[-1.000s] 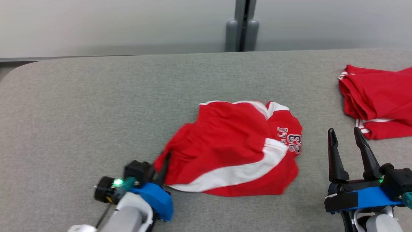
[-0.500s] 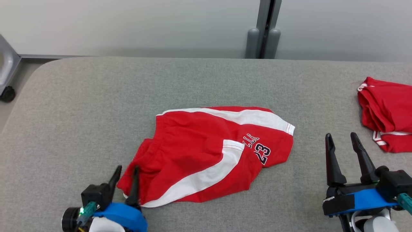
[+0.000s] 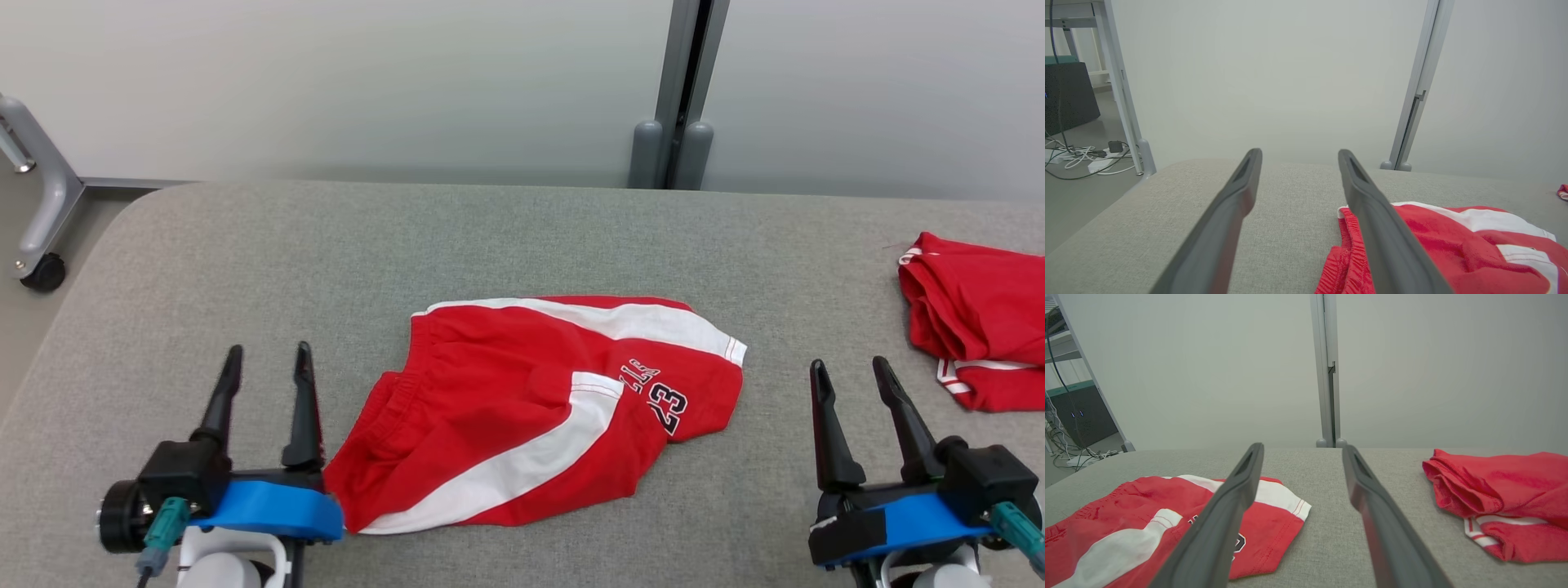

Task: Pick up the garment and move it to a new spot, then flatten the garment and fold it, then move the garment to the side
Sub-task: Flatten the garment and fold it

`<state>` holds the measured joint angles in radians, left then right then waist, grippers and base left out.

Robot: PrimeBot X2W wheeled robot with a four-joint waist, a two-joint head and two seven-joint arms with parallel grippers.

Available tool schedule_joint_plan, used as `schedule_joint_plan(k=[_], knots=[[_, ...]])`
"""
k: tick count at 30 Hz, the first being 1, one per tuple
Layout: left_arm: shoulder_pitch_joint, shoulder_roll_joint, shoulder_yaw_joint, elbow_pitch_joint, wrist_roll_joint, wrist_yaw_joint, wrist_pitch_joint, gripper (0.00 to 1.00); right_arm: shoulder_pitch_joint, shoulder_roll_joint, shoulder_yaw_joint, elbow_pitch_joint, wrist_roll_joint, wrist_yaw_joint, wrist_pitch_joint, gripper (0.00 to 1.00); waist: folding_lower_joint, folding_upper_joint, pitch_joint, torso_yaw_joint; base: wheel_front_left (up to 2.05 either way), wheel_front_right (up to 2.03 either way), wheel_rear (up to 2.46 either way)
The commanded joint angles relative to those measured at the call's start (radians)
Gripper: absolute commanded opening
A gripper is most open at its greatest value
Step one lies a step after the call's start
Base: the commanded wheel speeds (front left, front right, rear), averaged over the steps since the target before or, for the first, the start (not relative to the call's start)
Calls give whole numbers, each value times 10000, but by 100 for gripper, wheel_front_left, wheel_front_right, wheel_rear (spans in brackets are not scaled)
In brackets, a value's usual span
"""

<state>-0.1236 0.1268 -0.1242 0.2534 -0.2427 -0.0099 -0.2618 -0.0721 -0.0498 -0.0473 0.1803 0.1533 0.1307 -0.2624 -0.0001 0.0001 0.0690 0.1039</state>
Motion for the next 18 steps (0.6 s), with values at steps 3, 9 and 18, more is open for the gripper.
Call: schedule_joint_plan(k=[3,9,18], knots=[[47,35,363,-135,160,-60,-43,100,227,-14,33,53,-7,2,-31,100,1,-1,-112,-52,0,0,0],[140,65,860,-77,365,-236,-44,100,427,-112,22,169,-50,2,-31,100,1,-1,-232,-133,0,0,0],[-14,-125,1076,55,638,-406,-44,100,14,-426,452,247,37,2,104,100,1,-1,-118,-101,0,0,0]])
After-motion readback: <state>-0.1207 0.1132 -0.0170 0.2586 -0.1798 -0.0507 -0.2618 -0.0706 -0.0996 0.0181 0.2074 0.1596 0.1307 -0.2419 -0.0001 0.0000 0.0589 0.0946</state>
